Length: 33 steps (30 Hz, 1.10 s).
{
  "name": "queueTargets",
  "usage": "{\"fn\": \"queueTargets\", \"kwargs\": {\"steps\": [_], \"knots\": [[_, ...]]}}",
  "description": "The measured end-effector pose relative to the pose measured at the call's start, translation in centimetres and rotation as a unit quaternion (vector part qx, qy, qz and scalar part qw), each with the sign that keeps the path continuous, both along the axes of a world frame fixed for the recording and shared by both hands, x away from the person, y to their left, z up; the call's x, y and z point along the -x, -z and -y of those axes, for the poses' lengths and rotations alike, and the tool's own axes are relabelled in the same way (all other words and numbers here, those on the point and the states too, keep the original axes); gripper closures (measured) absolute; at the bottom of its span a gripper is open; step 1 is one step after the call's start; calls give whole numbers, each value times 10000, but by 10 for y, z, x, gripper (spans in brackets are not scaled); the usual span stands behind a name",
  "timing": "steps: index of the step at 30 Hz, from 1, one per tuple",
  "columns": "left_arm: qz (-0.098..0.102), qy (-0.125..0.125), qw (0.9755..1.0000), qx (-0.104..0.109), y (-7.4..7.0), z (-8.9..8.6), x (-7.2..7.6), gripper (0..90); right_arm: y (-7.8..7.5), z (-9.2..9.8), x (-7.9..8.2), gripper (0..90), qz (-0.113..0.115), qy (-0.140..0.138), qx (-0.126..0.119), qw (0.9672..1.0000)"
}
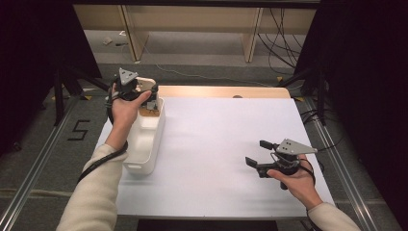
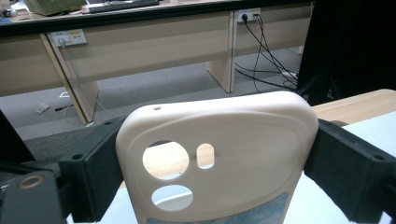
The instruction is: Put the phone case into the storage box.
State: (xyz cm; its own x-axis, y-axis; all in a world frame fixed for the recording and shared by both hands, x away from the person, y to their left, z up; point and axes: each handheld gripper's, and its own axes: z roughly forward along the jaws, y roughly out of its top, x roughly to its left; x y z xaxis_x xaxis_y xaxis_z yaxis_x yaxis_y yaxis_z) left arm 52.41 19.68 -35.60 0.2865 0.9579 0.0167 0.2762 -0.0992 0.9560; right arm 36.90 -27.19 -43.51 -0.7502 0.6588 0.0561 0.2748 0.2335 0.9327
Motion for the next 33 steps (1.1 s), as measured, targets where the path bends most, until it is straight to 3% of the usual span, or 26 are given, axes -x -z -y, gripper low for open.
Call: {"fn": "queueTargets", "kwargs": {"steps": [33], "knots": [[-46,-62,10000,-19,3,-1,-13,106,0,0,0,147,-6,-5,-6,10000]]}}
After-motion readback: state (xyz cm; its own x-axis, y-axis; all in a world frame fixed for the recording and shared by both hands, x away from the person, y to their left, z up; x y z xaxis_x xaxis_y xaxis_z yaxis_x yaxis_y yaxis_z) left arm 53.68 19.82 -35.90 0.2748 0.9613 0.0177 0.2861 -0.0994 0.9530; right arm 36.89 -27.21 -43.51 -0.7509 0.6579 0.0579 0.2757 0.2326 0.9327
